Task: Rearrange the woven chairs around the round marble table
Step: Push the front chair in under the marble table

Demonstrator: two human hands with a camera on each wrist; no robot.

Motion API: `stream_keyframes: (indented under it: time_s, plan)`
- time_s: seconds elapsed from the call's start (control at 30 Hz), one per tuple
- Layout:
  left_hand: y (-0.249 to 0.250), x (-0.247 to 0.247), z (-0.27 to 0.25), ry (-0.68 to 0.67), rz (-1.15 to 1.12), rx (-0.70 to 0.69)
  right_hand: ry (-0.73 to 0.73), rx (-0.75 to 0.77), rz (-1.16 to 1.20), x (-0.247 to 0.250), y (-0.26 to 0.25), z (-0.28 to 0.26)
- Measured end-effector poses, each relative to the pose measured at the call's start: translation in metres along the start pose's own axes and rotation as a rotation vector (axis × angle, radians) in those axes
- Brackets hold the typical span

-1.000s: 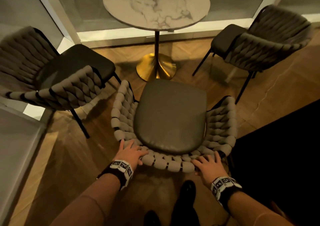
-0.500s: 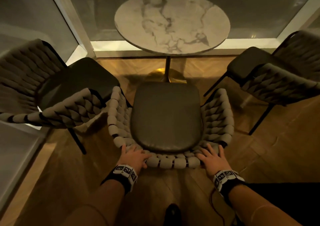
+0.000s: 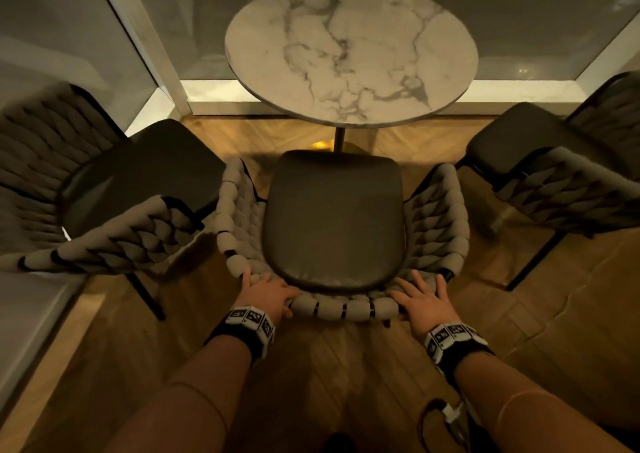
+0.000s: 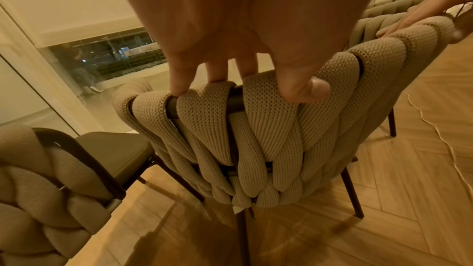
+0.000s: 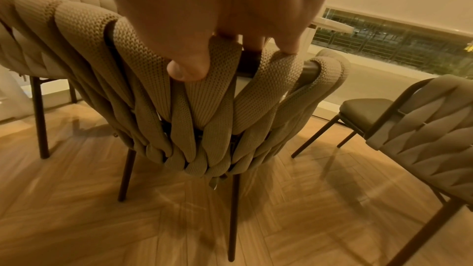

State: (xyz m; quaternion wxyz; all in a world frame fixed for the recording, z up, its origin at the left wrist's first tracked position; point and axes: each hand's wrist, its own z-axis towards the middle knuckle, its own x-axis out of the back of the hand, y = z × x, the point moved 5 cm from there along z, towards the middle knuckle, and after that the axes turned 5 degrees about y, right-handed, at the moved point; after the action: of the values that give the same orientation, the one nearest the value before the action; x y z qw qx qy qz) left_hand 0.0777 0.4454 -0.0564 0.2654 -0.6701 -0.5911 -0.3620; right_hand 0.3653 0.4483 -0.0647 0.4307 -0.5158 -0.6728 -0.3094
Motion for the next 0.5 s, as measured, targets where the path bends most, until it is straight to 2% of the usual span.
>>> stream_keyframes:
  time_s: [0.37, 0.5]
  plan:
    - [-0.001, 0.013, 0.023, 0.011, -0.026, 0.021, -0.026, 0.015, -0.001, 0.015, 0.012, 0.025]
    - [-0.001, 0.011, 0.024, 0.063, -0.034, 0.019, -0.045, 0.009, 0.003, 0.017, 0.015, 0.030]
